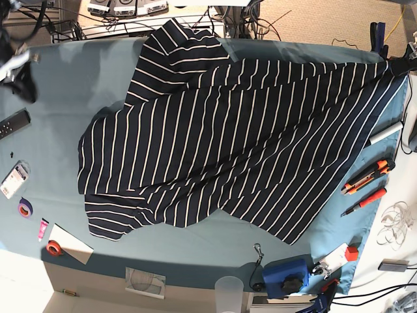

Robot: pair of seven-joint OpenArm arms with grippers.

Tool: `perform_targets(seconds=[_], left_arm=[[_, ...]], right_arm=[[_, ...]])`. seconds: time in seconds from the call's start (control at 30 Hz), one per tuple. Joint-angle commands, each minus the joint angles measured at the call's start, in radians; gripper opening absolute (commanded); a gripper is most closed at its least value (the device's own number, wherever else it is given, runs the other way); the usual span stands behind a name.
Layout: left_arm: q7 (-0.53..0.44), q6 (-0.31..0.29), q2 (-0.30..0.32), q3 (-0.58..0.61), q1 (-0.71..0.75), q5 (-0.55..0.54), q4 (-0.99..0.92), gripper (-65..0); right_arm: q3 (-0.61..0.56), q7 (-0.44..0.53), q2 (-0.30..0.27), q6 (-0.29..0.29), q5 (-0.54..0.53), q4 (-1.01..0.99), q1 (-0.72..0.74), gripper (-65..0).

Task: Layout the t-shirt on the table in an organized manner, then fold the t-shirt properly
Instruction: 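Move the left gripper down to the shirt hem and grasp it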

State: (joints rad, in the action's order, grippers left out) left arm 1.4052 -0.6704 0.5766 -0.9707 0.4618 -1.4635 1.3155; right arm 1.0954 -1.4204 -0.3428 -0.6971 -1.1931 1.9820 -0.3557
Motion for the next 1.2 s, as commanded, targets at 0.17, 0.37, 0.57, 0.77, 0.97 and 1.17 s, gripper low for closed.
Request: perform_targets(seconds=[0.17, 0.37, 0.57, 0.77, 0.97, 1.17], left_arm=[[-0.092, -0.028, 0.031, -0.011, 0.003, -0.020, 0.013, -31.2], [-0.106, -0.028, 0.088, -0.011, 0.001, -0.020, 0.014, -31.1], [-0.174, -0.028, 0.174, -0.011, -0.020, -0.020, 0.035, -31.1], [-0.196, -0.028, 0.202, 0.031, -0.151, -0.020, 0.054, -31.1], [-0.434, -0.028, 0.203, 0.328, -0.363, 0.180, 0.054, -31.1], [-0.509, -0.028, 0.200, 0.742, -0.689, 0.467, 0.054, -31.1]], right_arm=[[-0.158, 0.068, -0.023, -0.001, 0.191, 0.012, 0.104, -65.0], [-0.339, 0.097, -0.023, -0.001, 0.362, 0.012, 0.149, -65.0], [-0.396, 0.124, -0.020, -0.001, 0.409, 0.012, 0.157, -65.0], [-0.396, 0.131, -0.019, -0.001, 0.409, 0.012, 0.156, -65.0], [-0.396, 0.131, -0.019, -0.001, 0.409, 0.012, 0.156, -65.0], [-0.396, 0.131, 0.001, -0.001, 0.474, 0.012, 0.156, -65.0]])
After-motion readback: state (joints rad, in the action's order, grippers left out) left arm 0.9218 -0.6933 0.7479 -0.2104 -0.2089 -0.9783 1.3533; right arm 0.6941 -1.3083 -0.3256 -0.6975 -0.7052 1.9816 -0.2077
